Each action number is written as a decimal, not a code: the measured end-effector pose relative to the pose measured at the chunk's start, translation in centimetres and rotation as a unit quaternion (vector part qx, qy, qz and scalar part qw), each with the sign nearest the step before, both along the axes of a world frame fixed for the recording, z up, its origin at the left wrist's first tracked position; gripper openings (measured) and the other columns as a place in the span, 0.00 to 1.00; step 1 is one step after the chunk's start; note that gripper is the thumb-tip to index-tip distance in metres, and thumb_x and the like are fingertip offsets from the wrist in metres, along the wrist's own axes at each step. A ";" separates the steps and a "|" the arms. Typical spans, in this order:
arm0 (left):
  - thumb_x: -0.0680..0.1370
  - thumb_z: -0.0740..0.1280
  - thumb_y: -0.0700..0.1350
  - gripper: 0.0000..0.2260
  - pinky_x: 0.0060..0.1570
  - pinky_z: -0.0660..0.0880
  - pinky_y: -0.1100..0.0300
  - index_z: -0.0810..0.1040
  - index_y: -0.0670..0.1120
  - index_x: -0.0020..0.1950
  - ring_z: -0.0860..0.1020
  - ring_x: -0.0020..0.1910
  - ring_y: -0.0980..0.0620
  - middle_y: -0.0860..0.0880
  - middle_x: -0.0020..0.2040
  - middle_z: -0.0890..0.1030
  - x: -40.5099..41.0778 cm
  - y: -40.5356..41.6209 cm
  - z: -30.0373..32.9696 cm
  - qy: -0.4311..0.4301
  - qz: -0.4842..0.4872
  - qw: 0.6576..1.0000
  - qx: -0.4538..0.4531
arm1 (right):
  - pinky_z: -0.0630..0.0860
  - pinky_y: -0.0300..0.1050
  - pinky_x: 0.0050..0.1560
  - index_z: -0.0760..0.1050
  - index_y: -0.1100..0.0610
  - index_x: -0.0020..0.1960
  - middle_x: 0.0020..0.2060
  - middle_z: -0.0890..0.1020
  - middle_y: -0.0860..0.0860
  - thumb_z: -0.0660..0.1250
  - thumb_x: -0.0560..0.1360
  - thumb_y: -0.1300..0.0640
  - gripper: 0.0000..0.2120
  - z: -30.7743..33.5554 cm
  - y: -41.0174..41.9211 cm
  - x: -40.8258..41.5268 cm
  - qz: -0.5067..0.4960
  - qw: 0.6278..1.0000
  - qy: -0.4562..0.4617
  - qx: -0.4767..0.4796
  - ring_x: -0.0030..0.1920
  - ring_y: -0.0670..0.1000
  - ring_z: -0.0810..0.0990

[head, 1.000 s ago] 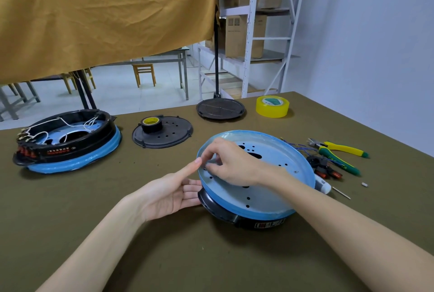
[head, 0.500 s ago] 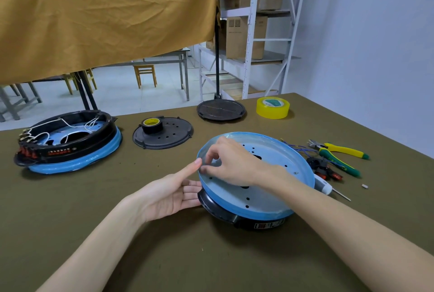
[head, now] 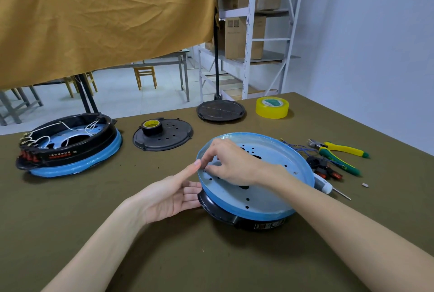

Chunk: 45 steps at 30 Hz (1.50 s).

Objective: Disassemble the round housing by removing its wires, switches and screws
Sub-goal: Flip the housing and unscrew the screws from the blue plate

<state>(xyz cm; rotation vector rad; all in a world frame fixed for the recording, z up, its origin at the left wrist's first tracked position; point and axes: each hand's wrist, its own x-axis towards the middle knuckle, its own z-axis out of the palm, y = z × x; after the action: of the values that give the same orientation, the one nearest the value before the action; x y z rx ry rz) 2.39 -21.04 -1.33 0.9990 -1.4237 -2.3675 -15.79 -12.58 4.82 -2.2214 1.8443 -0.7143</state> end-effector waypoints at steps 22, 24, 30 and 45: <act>0.60 0.83 0.65 0.47 0.46 0.83 0.57 0.75 0.36 0.67 0.86 0.55 0.45 0.39 0.58 0.86 -0.3 0.5 0.5 -0.018 0.010 1.000 -0.016 | 0.70 0.43 0.47 0.78 0.57 0.52 0.47 0.78 0.49 0.64 0.82 0.56 0.06 -1.4 -0.2 -0.1 0.003 0.999 0.036 -0.010 0.46 0.47 0.74; 0.59 0.83 0.66 0.48 0.47 0.83 0.58 0.76 0.36 0.67 0.86 0.56 0.46 0.39 0.58 0.86 -0.3 0.5 0.6 -0.019 0.008 0.999 -0.024 | 0.68 0.42 0.46 0.76 0.56 0.52 0.45 0.77 0.46 0.62 0.83 0.55 0.06 -1.2 -0.4 0.1 0.009 0.999 0.037 -0.005 0.43 0.45 0.73; 0.63 0.81 0.65 0.44 0.46 0.84 0.58 0.76 0.35 0.65 0.87 0.54 0.45 0.38 0.58 0.86 -0.2 0.7 0.7 -0.019 0.025 0.999 -0.019 | 0.78 0.39 0.45 0.76 0.54 0.49 0.40 0.82 0.46 0.66 0.82 0.58 0.03 0.6 0.1 -0.8 -0.002 0.988 -0.140 -0.058 0.40 0.43 0.80; 0.67 0.76 0.63 0.35 0.38 0.85 0.56 0.79 0.36 0.60 0.87 0.42 0.45 0.37 0.51 0.87 -1.1 1.2 -0.1 -0.051 0.110 0.989 -0.085 | 0.82 0.39 0.42 0.82 0.50 0.42 0.35 0.85 0.44 0.75 0.74 0.61 0.06 -1.0 9.3 -8.8 -0.250 0.902 -0.241 -0.258 0.38 0.45 0.85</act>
<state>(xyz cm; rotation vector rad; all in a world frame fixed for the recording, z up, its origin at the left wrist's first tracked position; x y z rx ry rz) 1.27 -19.85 -1.42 1.1764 -1.4400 -2.0305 -24.61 -3.31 3.78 -1.5366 2.1163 -1.8396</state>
